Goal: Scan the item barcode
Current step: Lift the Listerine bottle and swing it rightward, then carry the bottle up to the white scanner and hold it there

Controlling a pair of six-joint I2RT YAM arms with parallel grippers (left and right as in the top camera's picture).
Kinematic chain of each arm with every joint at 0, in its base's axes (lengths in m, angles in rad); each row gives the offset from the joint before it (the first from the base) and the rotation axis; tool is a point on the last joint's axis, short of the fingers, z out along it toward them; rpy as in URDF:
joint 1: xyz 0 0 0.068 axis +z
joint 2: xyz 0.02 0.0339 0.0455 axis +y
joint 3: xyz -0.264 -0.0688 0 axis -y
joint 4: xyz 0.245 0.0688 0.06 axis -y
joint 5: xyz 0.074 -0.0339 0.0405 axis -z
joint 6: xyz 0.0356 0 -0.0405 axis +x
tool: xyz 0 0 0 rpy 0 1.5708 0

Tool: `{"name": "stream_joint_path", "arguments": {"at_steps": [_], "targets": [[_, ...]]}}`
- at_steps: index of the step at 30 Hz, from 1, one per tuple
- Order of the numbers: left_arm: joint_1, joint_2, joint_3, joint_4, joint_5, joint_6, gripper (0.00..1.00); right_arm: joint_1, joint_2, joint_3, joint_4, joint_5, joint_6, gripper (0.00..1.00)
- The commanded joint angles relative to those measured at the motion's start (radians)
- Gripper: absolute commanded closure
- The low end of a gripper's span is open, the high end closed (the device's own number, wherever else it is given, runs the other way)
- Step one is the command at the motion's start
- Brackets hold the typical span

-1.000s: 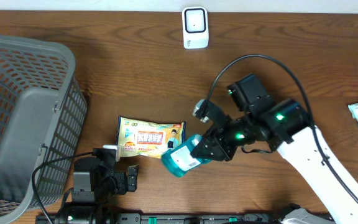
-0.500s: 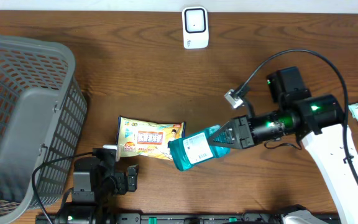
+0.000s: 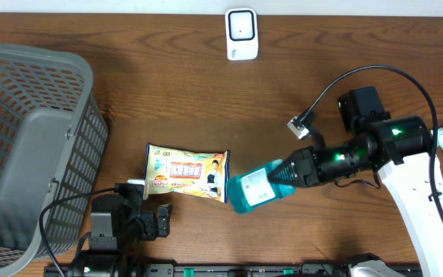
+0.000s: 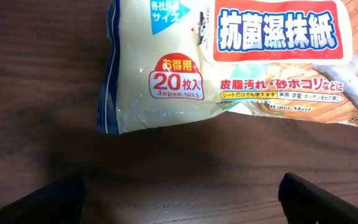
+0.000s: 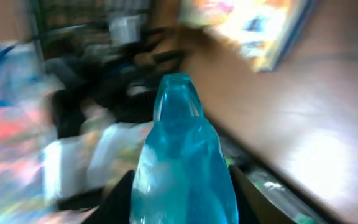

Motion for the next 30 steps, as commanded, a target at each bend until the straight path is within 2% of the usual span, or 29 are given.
{"name": "stream_joint_path", "arguments": {"at_steps": [1,3,9,14,17,23,30], "targets": [[0.002,-0.002,0.005,0.0,0.008,0.006,0.01,-0.003,-0.017,0.034,0.073,0.351,0.202,0.99],[0.002,-0.002,0.005,0.0,0.008,0.006,0.01,-0.003,-0.017,0.034,0.134,0.432,0.217,0.99],[0.002,-0.002,0.005,0.0,0.008,0.006,0.01,0.017,0.024,0.041,0.315,0.518,0.224,0.99],[0.002,-0.002,0.005,0.0,0.008,0.006,0.01,0.062,0.148,0.142,0.306,0.705,0.244,0.99],[0.003,-0.002,0.005,0.0,0.008,0.006,0.01,0.095,0.266,0.283,0.248,0.828,0.251,0.99],[0.002,-0.002,0.005,0.0,0.008,0.006,0.01,0.164,0.554,0.679,0.108,1.115,0.272,0.99],[0.002,-0.002,0.005,0.0,0.008,0.006,0.01,0.227,0.895,1.112,-0.023,1.326,0.277,0.99]]}}
